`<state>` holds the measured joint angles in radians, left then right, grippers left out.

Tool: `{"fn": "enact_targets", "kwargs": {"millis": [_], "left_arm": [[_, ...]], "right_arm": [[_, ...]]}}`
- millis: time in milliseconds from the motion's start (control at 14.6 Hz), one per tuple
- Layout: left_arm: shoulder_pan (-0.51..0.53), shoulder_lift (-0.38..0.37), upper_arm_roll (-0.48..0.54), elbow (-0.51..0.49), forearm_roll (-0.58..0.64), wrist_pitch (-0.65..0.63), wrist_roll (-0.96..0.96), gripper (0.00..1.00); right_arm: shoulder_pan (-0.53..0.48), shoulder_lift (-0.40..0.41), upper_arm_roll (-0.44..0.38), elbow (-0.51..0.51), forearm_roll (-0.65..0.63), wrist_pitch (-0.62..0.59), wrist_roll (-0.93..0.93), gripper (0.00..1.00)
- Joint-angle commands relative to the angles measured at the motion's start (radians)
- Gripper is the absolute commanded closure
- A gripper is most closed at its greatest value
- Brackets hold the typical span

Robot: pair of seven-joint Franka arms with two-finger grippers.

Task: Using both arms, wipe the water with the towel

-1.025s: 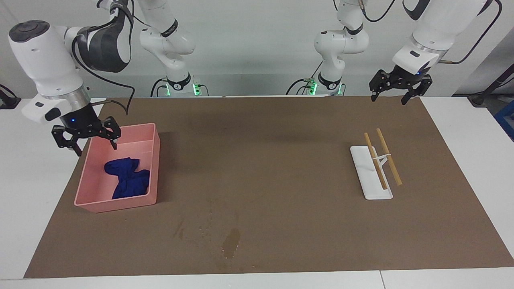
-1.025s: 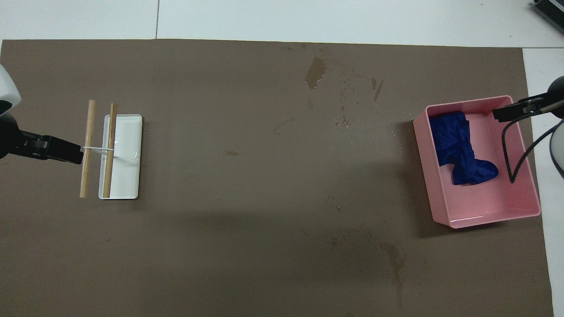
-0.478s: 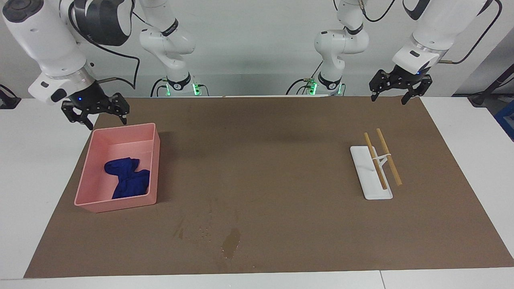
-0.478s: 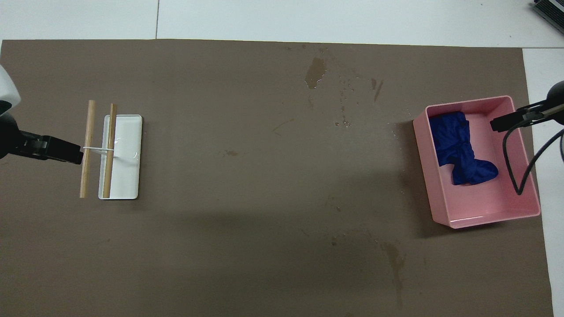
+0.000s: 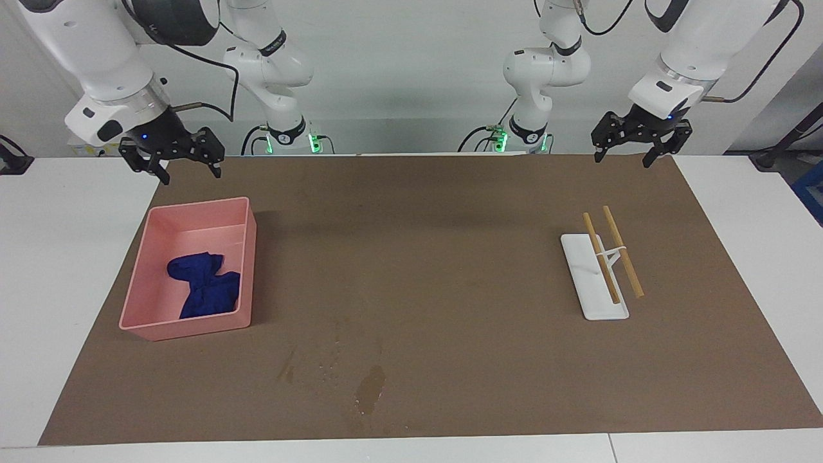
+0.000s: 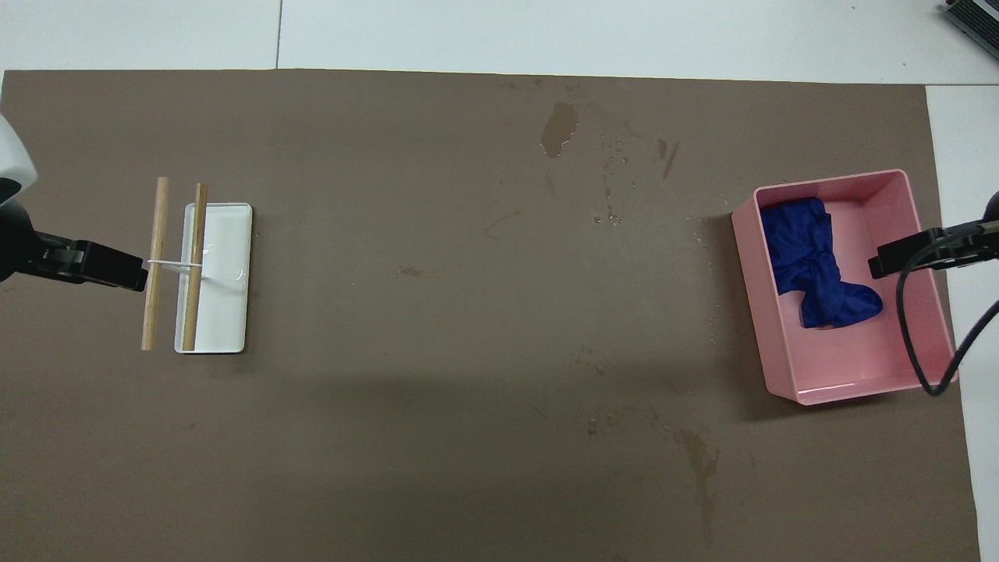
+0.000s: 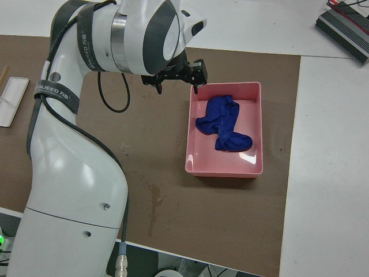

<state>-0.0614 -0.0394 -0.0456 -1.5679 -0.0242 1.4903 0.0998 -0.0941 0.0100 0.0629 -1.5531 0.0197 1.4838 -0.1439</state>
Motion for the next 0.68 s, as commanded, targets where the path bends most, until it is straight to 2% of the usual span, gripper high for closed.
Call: {"fn": "enact_targets", "kwargs": {"millis": [0, 615], "left_arm": [[-0.017, -0.023, 0.013, -0.024, 0.015, -0.004, -0.003, 0.0], [-0.015, -0.022, 0.013, -0.024, 0.015, 0.01, -0.002, 0.0]], "right_arm": [[-0.012, -0.027, 0.002, -0.018, 0.025, -0.026, 0.006, 0.0], [0.031, -0.041, 0.017, -0.024, 0.051, 0.019, 0.006, 0.0]]}}
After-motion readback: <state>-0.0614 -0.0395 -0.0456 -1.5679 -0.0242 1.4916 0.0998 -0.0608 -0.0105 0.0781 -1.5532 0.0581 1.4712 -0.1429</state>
